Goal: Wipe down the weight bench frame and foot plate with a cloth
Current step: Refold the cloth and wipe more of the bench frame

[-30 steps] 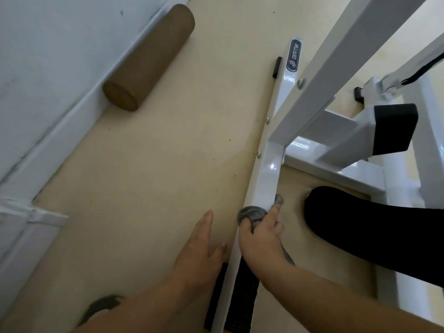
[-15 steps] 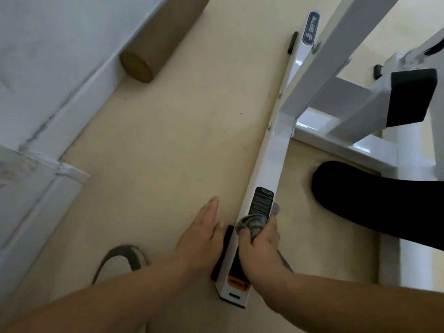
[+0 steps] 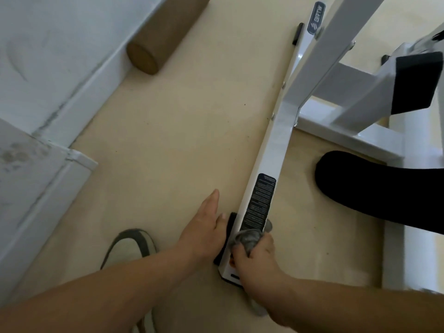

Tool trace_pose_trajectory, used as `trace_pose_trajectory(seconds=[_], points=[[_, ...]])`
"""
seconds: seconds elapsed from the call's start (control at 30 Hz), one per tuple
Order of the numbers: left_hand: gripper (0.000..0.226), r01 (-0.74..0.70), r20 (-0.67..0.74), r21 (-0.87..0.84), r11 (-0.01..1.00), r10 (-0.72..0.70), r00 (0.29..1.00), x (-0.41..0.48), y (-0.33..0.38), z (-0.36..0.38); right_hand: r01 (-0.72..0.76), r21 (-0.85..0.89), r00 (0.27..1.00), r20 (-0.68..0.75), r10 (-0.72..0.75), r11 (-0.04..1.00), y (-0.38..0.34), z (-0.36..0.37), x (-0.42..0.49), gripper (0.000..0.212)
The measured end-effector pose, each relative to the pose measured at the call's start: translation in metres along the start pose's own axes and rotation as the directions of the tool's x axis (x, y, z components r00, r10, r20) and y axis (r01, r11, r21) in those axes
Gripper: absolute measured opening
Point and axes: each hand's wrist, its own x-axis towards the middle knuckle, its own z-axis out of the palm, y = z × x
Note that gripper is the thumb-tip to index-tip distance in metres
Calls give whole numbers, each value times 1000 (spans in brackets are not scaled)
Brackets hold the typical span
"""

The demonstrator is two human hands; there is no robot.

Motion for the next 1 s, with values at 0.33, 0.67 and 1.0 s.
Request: trace_pose_trajectory(seconds=[0.33, 0.67, 1.0], points=[[65, 0, -34, -30, 1000, -1, 999, 2, -5, 0, 191, -57, 981, -16, -192, 980, -10, -13, 6, 96], [64, -1, -21, -70, 998, -1, 1000, 20, 6, 12, -19, -117, 999, 42, 24, 993, -5, 8, -11, 103], [63, 16, -142, -102, 995, -30, 989, 45, 24, -6, 96, 48, 993, -66, -93, 994, -58, -33, 38, 103]])
